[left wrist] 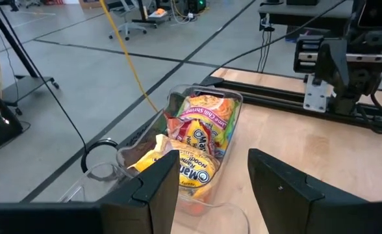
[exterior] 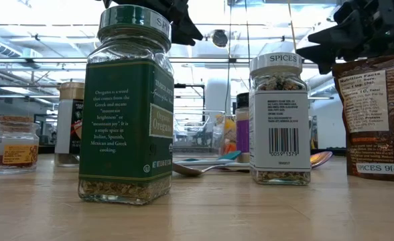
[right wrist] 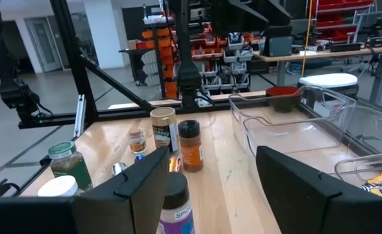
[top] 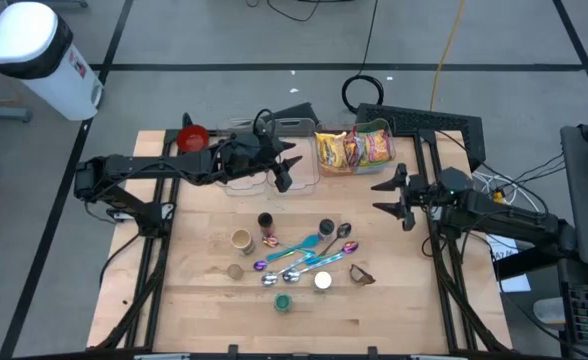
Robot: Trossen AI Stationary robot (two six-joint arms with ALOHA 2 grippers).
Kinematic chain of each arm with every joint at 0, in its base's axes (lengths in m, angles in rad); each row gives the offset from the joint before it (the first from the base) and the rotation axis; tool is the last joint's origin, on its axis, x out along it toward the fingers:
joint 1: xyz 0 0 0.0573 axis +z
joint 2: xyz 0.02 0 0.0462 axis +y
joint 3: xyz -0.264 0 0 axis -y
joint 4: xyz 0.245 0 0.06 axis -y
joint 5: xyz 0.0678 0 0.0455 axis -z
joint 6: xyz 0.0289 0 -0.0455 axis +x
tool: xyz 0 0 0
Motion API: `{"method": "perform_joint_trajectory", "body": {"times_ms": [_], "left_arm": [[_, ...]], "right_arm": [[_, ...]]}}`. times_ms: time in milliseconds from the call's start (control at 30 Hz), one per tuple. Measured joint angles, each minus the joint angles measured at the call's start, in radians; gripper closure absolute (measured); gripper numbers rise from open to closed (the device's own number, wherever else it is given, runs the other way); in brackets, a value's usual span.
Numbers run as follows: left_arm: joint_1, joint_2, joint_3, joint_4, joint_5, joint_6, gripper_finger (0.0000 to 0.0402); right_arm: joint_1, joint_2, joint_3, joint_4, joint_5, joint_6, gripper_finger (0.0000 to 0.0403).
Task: Pick & Place Food Item
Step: Put the orange seasoning bottle into the left transparent bin
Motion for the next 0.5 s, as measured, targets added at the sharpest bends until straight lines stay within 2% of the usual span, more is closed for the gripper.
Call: {"method": "perform_joint_trajectory", "body": {"times_ms": [167,367,433,500], "left_arm": [[0.000,0.000,0.000,0.000,0.000,-0.017,0.0210],[0.000,0.000,0.000,-0.009,0.013,-0.195,0.0211],[0.001,0.000,0.000,-0.045,0.079,-0.194,0.0210],[-0.006,0.000,0.000,-0.082,0.191,-0.201,0.0210]], "right_arm": [[0.000,-0.006,0.000,0.001,0.000,0.000,0.0179],[0.000,-0.006,0.000,-0.002,0.000,0.000,0.0179],[0.000,-0.006,0.000,-0.003,0.000,0.000,0.0179],[0.000,-0.006,0.000,-0.009,0.000,0.000,0.0179]]}}
